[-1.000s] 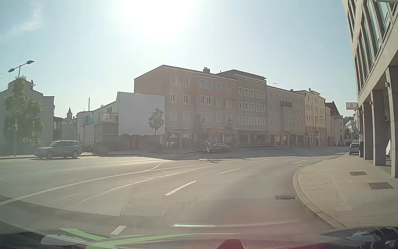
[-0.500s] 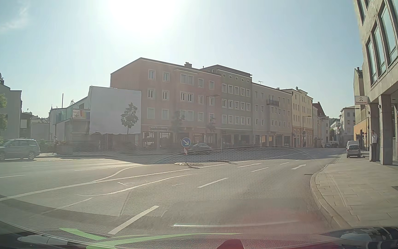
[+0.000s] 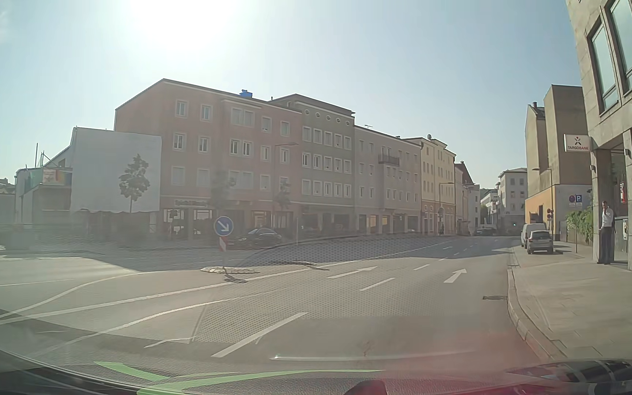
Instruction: Follow the waypoints while adhering to traffic rules and regulations
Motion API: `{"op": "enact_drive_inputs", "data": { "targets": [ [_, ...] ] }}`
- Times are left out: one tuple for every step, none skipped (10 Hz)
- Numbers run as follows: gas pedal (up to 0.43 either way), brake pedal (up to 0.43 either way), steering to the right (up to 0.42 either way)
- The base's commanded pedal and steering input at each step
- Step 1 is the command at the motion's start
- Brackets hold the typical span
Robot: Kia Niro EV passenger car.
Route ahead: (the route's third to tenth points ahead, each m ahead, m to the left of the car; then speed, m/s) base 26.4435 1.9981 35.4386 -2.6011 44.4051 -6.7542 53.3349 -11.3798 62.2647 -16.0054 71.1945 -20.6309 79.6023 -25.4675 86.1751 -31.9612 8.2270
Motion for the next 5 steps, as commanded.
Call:
{"op": "enact_drive_inputs", "data": {
  "targets": [
    [0.059, 0.000, 0.156],
    [0.059, 0.000, 0.161],
    [0.079, 0.000, 0.163],
    [0.098, 0.000, 0.162],
    [0.110, 0.000, 0.160]
  ]
}}
